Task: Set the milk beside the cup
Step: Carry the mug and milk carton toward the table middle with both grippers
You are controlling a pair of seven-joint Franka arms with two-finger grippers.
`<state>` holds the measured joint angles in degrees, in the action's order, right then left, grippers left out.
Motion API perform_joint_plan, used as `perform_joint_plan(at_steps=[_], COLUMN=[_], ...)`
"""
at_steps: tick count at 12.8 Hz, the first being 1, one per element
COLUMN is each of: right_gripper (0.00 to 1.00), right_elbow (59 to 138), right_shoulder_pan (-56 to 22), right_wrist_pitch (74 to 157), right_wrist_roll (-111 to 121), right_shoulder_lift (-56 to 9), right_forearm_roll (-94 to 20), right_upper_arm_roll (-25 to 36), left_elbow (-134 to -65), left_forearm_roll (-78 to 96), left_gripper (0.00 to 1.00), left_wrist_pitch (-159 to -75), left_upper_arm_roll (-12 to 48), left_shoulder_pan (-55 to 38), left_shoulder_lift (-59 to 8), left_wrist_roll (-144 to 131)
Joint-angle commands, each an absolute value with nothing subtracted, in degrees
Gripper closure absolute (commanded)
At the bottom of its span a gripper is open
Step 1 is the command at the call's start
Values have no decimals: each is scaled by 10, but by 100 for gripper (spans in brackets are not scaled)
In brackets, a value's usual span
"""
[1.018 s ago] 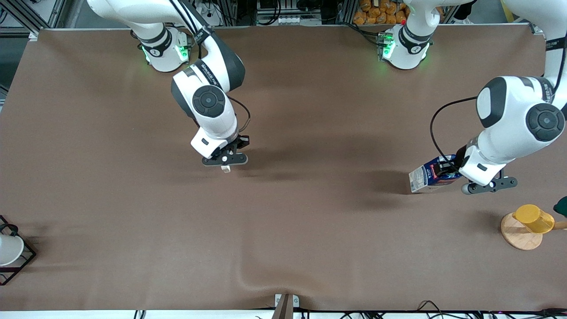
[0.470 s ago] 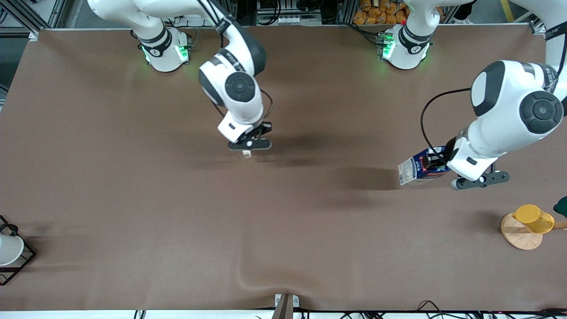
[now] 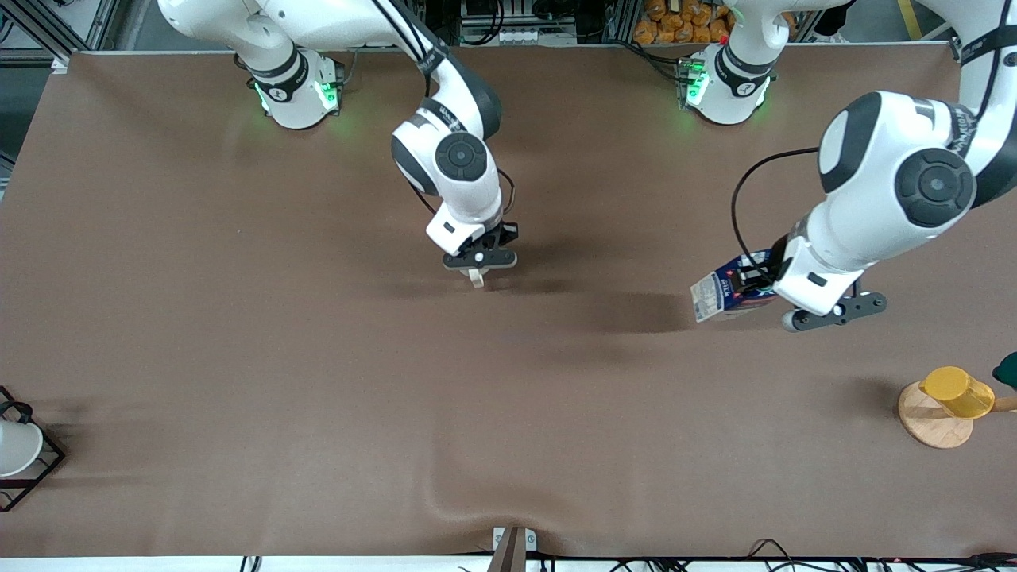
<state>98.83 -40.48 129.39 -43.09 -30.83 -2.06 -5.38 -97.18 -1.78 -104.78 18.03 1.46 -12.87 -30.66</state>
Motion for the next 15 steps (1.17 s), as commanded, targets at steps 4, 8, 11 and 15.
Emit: perform_joint_plan(at_steps=[4, 8, 11, 15], right_gripper=[100, 71, 46, 12], right_elbow=[930, 926, 907, 896], right_shoulder_pan=[-400, -402, -399, -366], right_wrist_pitch=[1243, 1231, 1228, 1100], right_wrist_roll=[-455, -490, -491, -447], right_shoulder_lift=[-354, -359, -352, -289], right_forearm_roll=[-25, -23, -32, -25], right_upper_arm_roll=[-52, -51, -51, -51], left_elbow=[-962, -962, -962, -962], left_forearm_roll=[-53, -55, -55, -55], left_gripper=[52, 51, 51, 51], left_wrist_pitch=[-1032, -1032, -1032, -1032], left_upper_arm_roll=[201, 215, 214, 216], left_shoulder_pan=[-24, -46, -62, -88], left_shoulder_lift=[-128, -130, -132, -130], left_wrist_roll=[-351, -422, -446, -488])
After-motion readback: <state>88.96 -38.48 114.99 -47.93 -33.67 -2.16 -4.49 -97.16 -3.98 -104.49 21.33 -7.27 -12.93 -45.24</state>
